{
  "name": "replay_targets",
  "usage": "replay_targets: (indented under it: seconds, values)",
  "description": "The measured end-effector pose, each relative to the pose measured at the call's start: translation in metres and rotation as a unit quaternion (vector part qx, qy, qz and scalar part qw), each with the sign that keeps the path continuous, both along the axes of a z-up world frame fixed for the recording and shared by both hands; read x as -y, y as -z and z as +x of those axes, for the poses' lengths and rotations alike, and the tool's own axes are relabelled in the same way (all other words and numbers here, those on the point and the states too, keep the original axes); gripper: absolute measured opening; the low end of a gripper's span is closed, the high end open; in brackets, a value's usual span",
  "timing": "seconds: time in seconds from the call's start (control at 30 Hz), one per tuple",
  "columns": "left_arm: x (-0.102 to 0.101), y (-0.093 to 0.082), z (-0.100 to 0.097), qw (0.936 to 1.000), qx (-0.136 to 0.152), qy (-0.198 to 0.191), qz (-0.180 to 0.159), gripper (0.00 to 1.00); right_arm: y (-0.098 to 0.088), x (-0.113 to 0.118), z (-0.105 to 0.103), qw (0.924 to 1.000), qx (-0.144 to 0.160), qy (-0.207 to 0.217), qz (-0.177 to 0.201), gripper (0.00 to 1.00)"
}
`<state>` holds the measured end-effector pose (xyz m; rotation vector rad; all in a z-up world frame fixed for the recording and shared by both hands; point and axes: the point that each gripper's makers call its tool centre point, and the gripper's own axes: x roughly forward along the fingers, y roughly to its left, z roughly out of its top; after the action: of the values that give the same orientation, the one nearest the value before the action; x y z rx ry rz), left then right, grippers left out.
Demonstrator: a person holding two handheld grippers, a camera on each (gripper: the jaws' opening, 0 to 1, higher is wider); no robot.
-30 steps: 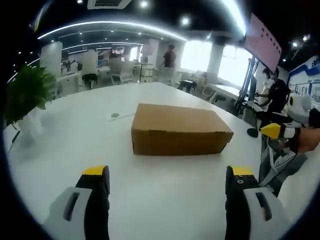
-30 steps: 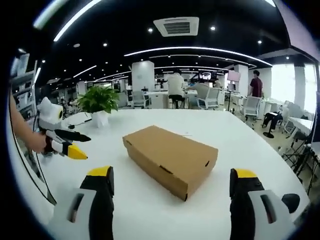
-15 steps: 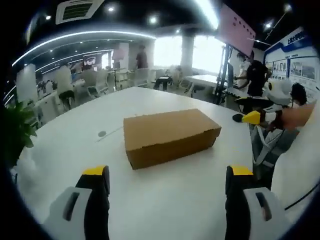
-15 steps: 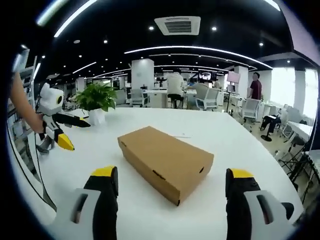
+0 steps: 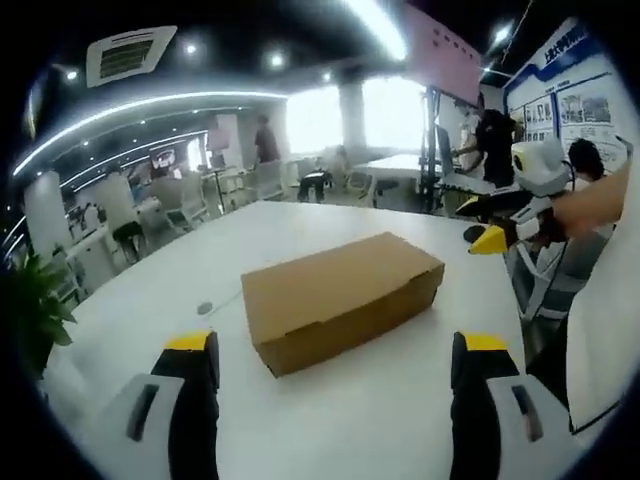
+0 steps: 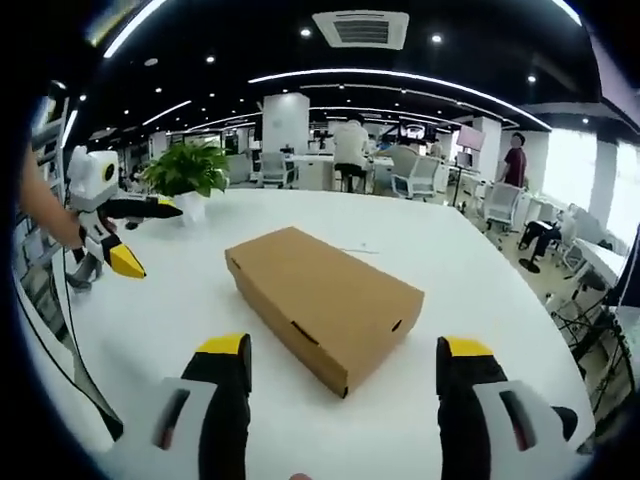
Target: Operate the shoe box by opening the lid, removing the specified soft item, and placing it in the target area until the item is outside and the box remains undamaged.
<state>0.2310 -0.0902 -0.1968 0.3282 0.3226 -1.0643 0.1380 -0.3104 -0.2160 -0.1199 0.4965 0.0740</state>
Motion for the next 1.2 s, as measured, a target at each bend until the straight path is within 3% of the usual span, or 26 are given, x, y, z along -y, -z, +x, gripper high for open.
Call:
replay_targets:
  seconds: [0.17, 0.23, 0.27, 0.3, 0.37, 0.4, 0.47, 0.6, 0.7, 0.97, 1.03, 1.07, 1.13, 1.2]
  values:
    - [0.005, 0.007, 0.009, 0.9994, -0.035, -0.010, 0.001, 0.99, 0.003, 0.003, -0.003, 0.9999, -0.008, 0.003, 0.007, 0.77]
    - [0.007, 0.009, 0.013, 0.9994, -0.031, -0.006, 0.009, 0.99, 0.007, 0.003, -0.003, 0.9994, -0.017, 0.011, 0.030, 0.82]
    - [0.008, 0.011, 0.014, 0.9993, -0.034, -0.006, 0.011, 0.99, 0.003, -0.002, 0.000, 0.9985, -0.003, 0.007, 0.054, 0.85]
    - [0.009, 0.013, 0.014, 0.9989, -0.044, -0.002, 0.013, 0.99, 0.002, -0.004, 0.001, 0.9981, -0.001, 0.005, 0.061, 0.89]
    - [0.012, 0.026, 0.007, 0.9950, -0.094, 0.008, 0.032, 0.99, 0.002, -0.004, 0.002, 0.9982, -0.002, 0.007, 0.060, 0.93]
    - [0.013, 0.027, 0.013, 0.9962, -0.078, 0.003, 0.039, 0.99, 0.001, -0.006, 0.003, 0.9979, 0.001, 0.006, 0.064, 0.93]
    - [0.016, 0.027, 0.015, 0.9967, -0.073, 0.002, 0.034, 0.99, -0.001, -0.007, 0.005, 0.9975, 0.005, 0.005, 0.070, 0.93]
    - [0.018, 0.030, 0.023, 0.9930, -0.112, -0.030, 0.023, 0.99, -0.003, -0.006, 0.006, 0.9979, 0.012, 0.004, 0.063, 0.89]
    - [0.020, 0.029, 0.031, 0.9955, -0.084, -0.026, 0.034, 0.99, -0.001, -0.004, 0.004, 0.9987, 0.008, 0.000, 0.051, 0.84]
    - [0.022, 0.033, 0.047, 0.9953, -0.067, -0.029, 0.063, 0.99, 0.005, 0.003, 0.005, 0.9990, -0.003, 0.004, 0.043, 0.87]
    - [0.023, 0.036, 0.049, 0.9941, -0.078, -0.034, 0.068, 0.99, -0.007, 0.002, 0.010, 0.9961, 0.021, 0.010, 0.085, 0.92]
    - [0.023, 0.036, 0.047, 0.9935, -0.087, -0.033, 0.067, 0.99, -0.010, 0.004, 0.011, 0.9962, 0.029, 0.015, 0.081, 0.91]
    - [0.022, 0.038, 0.046, 0.9930, -0.086, -0.032, 0.074, 0.99, -0.012, 0.005, 0.011, 0.9963, 0.031, 0.013, 0.080, 0.91]
    - [0.023, 0.040, 0.044, 0.9920, -0.098, -0.029, 0.074, 0.99, -0.012, 0.003, 0.012, 0.9940, 0.025, 0.018, 0.105, 0.93]
